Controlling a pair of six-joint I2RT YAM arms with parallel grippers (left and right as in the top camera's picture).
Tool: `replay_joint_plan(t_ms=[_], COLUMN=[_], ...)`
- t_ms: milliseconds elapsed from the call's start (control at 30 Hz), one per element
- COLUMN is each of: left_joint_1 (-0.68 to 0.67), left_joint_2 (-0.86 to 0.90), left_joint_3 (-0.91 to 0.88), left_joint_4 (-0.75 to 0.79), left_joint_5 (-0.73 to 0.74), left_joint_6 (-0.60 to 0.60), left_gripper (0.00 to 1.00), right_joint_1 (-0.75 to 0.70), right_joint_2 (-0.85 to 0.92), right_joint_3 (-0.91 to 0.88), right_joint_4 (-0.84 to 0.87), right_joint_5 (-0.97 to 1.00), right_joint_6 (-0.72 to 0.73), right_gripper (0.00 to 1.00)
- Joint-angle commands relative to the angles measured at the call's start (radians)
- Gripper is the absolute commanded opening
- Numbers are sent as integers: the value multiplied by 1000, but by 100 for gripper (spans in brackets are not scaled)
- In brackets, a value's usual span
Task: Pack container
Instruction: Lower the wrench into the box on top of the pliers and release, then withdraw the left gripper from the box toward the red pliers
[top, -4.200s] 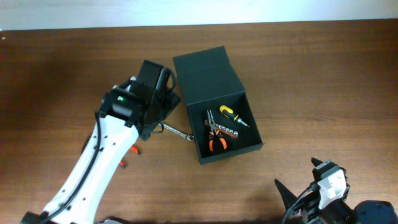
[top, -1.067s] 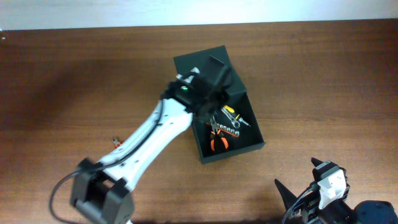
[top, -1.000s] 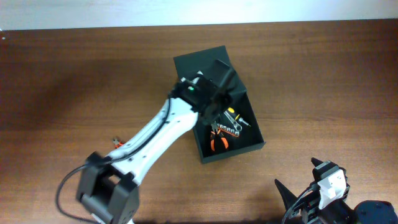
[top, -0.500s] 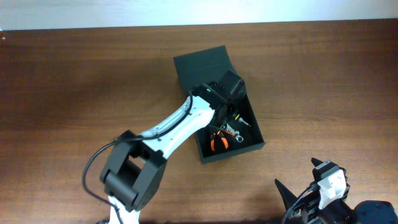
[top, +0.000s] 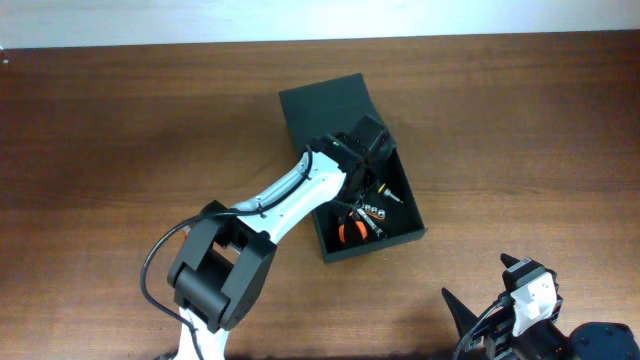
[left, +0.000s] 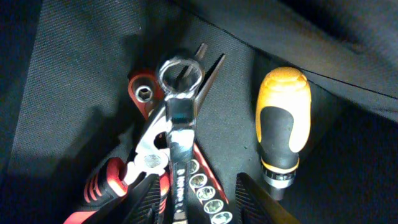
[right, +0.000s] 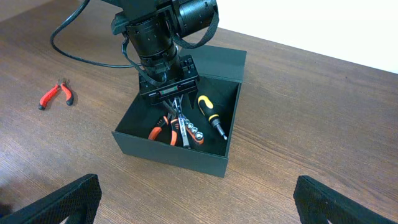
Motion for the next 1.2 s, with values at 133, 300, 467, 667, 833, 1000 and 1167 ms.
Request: replay_joint_plan(t_ms=[133, 300, 467, 667, 833, 1000, 1167], left_joint_1=[8, 32, 69, 153, 257, 357, 445], left_joint_2=[-53, -186, -350, -518, -661, -783, -802], left_joint_3=[19, 19, 18, -14, -164, -362, -466], left_joint_4=[-3, -55, -181, -409, -447, -425, -412], left_joint_5=[1, -30, -147, -298, -292, -253, -220], left_joint_6=[-1, 27, 74, 74, 73, 71, 73], left_gripper=[42, 42, 71, 93, 100, 100, 100], right_joint_1=[-8, -8, -8, -8, -8, -8, -8], right_joint_2=[-5, -5, -5, -5, -5, -5, -5], right_joint_3=[2, 2, 2, 2, 2, 2, 2], right_joint_4=[3, 3, 3, 3, 3, 3, 3], right_joint_5=[13, 12, 12, 12, 12, 12, 12], right_joint_6=[12, 12, 12, 12, 12, 12, 12], right_gripper=[99, 99, 99, 99, 99, 99, 99])
